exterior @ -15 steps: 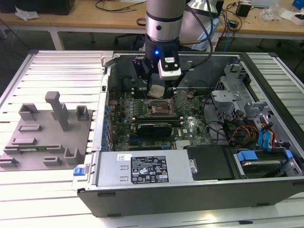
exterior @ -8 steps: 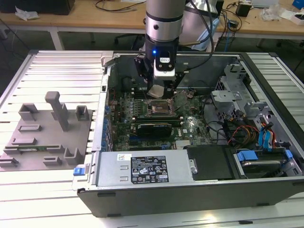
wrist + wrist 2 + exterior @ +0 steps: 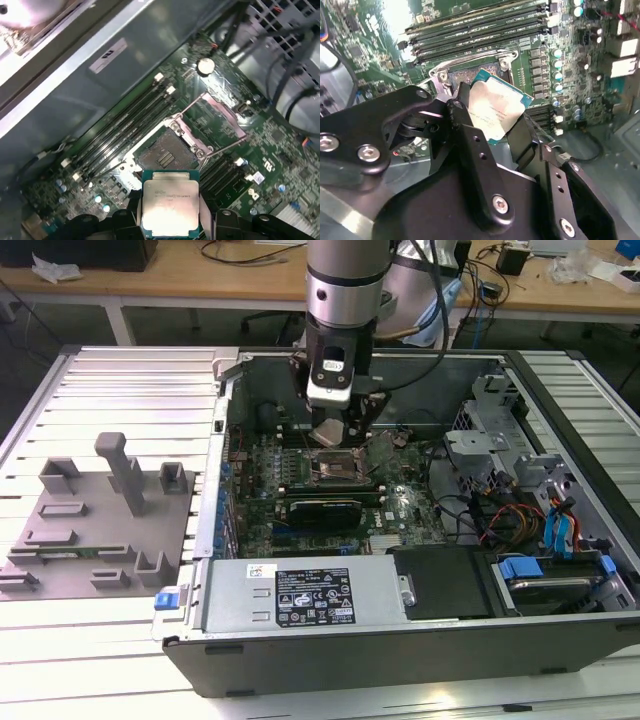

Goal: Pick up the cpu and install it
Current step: 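Place the cpu into insertion slot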

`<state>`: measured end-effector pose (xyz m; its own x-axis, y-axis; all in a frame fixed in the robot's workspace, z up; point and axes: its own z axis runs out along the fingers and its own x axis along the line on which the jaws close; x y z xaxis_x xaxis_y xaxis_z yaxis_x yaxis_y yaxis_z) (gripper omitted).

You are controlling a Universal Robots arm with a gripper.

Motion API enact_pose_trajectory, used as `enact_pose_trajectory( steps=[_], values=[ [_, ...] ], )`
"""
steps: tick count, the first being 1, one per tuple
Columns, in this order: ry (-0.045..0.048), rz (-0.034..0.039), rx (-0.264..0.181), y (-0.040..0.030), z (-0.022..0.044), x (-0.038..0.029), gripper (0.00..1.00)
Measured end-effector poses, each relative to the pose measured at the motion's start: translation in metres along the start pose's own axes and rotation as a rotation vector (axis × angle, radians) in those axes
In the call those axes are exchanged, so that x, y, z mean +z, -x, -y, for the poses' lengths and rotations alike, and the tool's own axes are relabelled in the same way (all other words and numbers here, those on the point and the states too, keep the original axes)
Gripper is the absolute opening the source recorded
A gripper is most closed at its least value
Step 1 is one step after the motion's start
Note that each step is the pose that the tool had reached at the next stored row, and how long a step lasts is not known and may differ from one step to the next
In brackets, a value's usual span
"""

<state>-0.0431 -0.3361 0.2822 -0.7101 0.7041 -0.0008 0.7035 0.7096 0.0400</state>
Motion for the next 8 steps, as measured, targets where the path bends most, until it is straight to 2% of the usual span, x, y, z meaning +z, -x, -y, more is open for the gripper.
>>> enact_pose_trajectory(
  steps=[8],
  values=[
    [-0.0002, 0.0090, 0.226, 0.0000, 0.0000, 0.0003, 0.55]
  ],
)
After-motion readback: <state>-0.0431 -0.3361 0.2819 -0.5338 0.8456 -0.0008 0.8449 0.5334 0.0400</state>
